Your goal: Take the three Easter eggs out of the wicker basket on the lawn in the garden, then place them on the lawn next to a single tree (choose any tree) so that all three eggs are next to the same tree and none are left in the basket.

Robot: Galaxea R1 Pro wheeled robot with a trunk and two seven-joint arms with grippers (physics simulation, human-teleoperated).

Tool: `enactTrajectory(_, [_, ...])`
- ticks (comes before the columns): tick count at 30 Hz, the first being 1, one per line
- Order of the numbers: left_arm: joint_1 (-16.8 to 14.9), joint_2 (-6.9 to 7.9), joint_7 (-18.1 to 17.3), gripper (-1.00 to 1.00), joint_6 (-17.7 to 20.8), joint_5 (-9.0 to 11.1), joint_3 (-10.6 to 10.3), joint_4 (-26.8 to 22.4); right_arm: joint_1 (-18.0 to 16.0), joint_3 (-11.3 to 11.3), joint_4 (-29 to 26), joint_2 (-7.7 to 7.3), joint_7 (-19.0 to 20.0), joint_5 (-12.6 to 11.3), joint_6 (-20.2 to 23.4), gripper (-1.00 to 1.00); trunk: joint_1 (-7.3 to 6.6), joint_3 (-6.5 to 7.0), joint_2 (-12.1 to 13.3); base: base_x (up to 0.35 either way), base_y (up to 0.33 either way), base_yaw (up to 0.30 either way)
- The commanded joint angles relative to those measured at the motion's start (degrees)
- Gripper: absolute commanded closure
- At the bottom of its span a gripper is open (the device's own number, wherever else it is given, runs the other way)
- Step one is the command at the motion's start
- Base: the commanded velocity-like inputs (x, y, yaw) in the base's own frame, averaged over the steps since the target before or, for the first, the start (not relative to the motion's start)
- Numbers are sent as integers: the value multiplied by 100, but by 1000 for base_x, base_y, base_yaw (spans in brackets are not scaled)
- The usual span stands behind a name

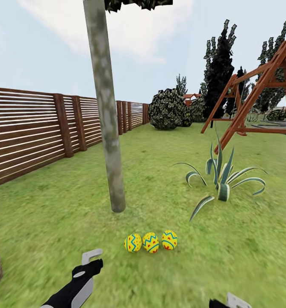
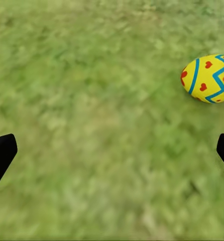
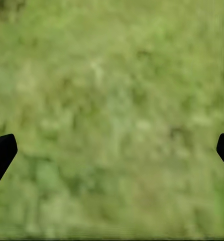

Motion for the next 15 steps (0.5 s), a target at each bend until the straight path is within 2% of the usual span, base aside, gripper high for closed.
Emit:
enactTrajectory(1, [-3, 1, 45, -100, -5, 42, -48, -6, 0, 6, 20, -5, -21, -44, 25, -100, -24, 12, 39, 0, 0, 0])
enactTrajectory(8, [-3, -20, 44, -100, -84, 41, -48, 10, 0, 16, 123, 0, -27, 101, -5, -100, -177, 138, 319, 0, 0, 0])
enactTrajectory(15, [-3, -23, 44, -100, -104, 36, -48, 13, 0, 12, 140, -12, -22, 135, -27, -100, -331, 263, 600, 0, 0, 0])
